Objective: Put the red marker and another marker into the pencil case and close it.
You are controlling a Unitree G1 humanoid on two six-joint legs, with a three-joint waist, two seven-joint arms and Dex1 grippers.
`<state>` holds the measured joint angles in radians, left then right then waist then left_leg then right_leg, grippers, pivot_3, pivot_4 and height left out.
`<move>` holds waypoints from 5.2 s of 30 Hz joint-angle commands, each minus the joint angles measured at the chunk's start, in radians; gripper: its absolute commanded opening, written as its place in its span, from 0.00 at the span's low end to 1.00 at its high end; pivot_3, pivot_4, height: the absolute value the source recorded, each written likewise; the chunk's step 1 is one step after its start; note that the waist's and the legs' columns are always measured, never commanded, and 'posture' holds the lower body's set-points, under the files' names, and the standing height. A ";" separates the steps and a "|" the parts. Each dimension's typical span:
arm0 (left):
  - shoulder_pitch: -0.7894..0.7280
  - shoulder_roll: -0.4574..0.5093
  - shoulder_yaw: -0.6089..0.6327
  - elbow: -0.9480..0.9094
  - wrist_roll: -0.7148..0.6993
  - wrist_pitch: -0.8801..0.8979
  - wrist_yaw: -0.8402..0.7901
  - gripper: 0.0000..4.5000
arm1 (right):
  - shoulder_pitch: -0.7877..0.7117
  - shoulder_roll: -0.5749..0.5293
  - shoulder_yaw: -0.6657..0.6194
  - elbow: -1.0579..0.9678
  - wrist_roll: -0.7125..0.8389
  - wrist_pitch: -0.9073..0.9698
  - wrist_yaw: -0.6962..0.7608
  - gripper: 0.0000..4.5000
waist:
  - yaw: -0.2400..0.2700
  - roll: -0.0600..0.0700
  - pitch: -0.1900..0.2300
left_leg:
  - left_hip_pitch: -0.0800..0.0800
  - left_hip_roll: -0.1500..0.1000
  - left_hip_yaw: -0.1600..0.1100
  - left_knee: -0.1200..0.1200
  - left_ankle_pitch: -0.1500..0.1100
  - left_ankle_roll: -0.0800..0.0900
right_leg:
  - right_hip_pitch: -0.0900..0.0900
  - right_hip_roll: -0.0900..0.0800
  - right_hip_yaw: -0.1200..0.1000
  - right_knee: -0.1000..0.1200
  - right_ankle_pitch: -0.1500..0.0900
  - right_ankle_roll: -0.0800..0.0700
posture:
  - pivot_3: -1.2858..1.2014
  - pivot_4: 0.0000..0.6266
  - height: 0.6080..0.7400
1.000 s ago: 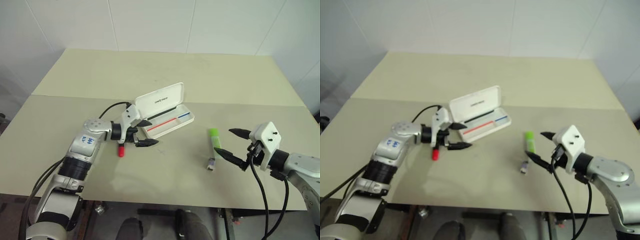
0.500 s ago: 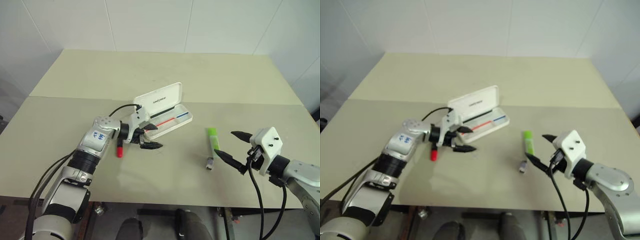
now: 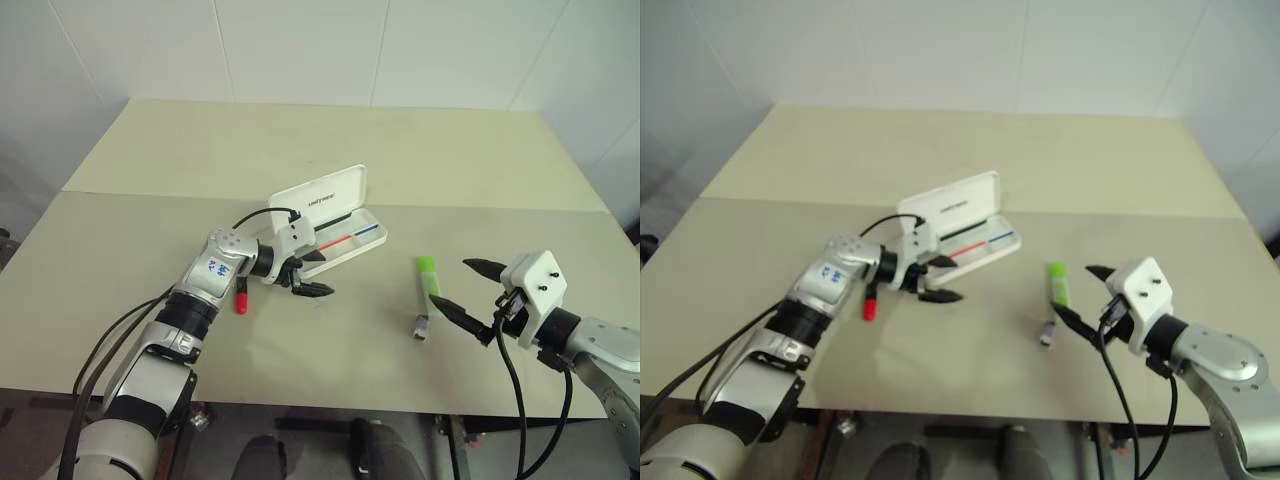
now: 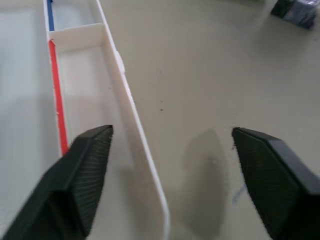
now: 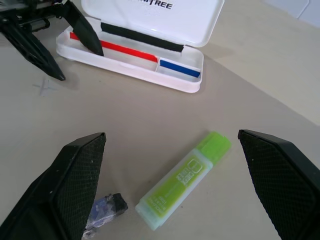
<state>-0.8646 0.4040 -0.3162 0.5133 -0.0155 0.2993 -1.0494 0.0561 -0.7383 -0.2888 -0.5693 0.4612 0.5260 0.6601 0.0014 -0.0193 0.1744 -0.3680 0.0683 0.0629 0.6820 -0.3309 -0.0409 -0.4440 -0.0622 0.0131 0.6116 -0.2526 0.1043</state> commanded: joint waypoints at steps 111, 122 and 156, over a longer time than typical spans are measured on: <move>0.610 0.282 0.342 -0.966 -0.301 0.094 0.071 0.99 | -0.019 -0.083 -0.060 0.065 0.141 -0.165 0.316 1.00 | 0.016 -0.001 0.000 | 0.002 -0.002 0.002 0.000 0.000 0.002 | 0.000 0.000 0.006 -0.001 0.001 0.000 | 0.52 0.24 1.00; 0.774 0.240 0.564 -1.201 -0.373 0.543 0.436 0.99 | -0.100 -0.084 -0.008 0.161 0.130 -0.198 0.393 1.00 | -0.004 -0.001 0.001 | 0.003 -0.002 0.002 0.000 0.000 0.002 | 0.000 0.000 0.007 -0.001 0.002 0.001 | 0.52 0.24 1.00; 0.610 0.088 0.466 -1.034 -0.246 0.988 0.889 0.95 | -0.201 -0.087 0.055 0.233 0.092 -0.207 0.405 1.00 | -0.007 -0.011 0.006 | 0.013 -0.004 0.003 -0.001 0.000 0.002 | 0.008 0.001 0.013 -0.002 0.000 -0.005 | 0.52 0.24 1.00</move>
<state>-0.2438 0.4784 0.1477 -0.5324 -0.2894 1.2741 -0.1756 -0.1457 -0.8122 -0.2028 -0.2948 0.5490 0.3264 1.0752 -0.0054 -0.0308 0.1803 -0.3545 0.0642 0.0658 0.6807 -0.3311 -0.0388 -0.4362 -0.0615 0.0260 0.6100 -0.2530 0.0991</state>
